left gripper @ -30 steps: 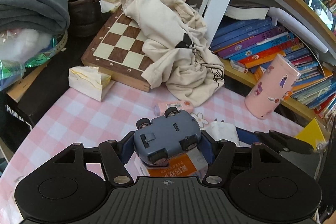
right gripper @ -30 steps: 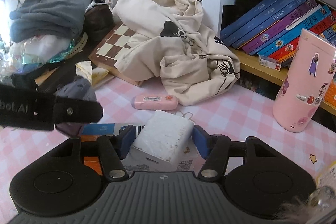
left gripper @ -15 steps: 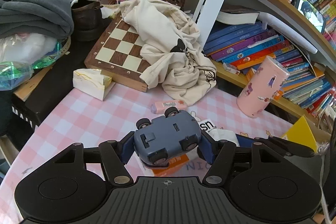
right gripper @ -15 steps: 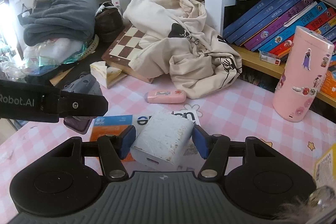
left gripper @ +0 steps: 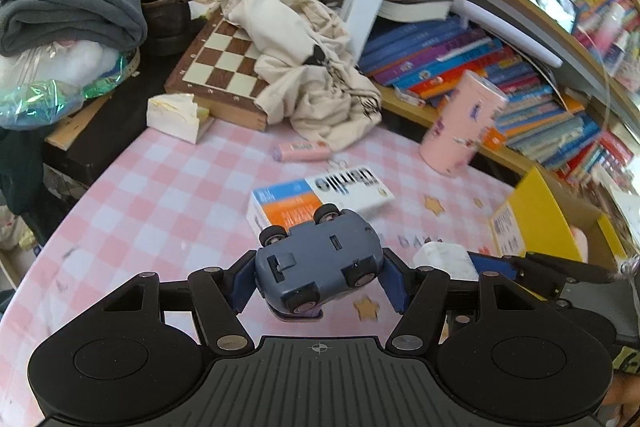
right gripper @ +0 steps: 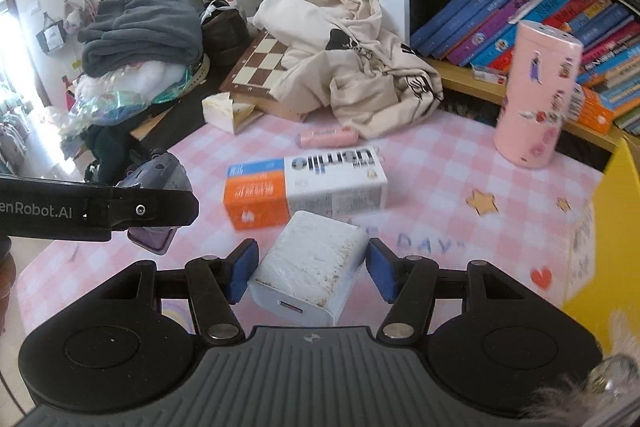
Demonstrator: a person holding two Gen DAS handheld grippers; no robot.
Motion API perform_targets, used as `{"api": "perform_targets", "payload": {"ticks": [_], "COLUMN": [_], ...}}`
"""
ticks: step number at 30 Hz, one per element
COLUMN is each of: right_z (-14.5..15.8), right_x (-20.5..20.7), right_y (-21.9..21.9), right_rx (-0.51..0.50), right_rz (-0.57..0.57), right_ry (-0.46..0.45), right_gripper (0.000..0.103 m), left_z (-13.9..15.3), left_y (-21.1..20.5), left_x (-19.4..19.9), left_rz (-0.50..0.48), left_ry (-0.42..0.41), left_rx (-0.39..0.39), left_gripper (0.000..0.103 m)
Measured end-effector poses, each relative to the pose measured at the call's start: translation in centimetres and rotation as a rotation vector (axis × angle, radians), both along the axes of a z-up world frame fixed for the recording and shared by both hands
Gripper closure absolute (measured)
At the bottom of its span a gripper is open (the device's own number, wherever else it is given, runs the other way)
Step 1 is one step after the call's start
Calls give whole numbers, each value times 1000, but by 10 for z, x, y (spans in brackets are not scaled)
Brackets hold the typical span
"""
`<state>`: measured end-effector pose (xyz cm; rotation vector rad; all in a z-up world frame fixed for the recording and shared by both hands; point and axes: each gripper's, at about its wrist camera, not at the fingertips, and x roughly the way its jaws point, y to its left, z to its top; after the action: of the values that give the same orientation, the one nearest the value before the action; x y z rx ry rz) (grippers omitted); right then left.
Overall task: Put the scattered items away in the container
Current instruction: 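Carry the toy car and white charger toward the yellow box with both grippers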
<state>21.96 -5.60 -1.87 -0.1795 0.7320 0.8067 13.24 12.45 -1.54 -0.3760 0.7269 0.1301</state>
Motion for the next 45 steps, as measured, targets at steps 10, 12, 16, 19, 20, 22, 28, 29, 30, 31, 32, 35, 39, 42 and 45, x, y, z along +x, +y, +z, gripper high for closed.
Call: {"api": "perform_targets", "payload": {"ticks": [10,12,16,19,20,22,28,29,30,31,32,35,39,42,45], "right_z": [6,8,11,13,13,13,14,15,16,16,16,16,13,13,12], "right_x": [-50,-59,-76,-89,-93,-100,-117,-120,-123,-125,-128,-133,-139,-144,-148], "right_y": [-32,-37,-47,-55,-57,-61,-66,-67,-69,-72,-74,-83,-96,-104,-112], "right_rx": [2,2,-3,4,8,11,0,0,0,0,0,0,0,-5,-13], "right_rz": [-27,-28,-29,-41,-50,-70,-93,-97,-103,-113,-123,-160,-224,-262,-293], "right_ry": [15,22,23,28,32,39,33,27,23,23,22,26,40,47,48], "right_gripper": [46,46,46,46,46,46,46,46,46,46,46,46,46,46,46], "left_z": [5,7,12,14,14,14,18,18,18,18,17,15,13,11,9], "left_y": [-21,-24,-29,-32,-33,-37,-42,-42,-43,-43,-44,-48,-54,-59,-65], "left_x": [-42,-51,-67,-79,-82,-89,-102,-103,-105,-106,-108,-110,-110,-109,-105], "left_rz": [-64,-72,-82,-84,-83,-84,-102,-104,-106,-111,-116,-140,-183,-212,-247], "left_ry": [7,4,-9,-19,-20,-21,-41,-44,-46,-46,-46,-43,-36,-31,-28], "left_rx": [-41,-40,-39,-47,-53,-64,-69,-70,-71,-73,-76,-84,-93,-102,-109], "left_gripper": [40,40,40,40,40,40,40,40,40,40,40,40,40,40,40]}}
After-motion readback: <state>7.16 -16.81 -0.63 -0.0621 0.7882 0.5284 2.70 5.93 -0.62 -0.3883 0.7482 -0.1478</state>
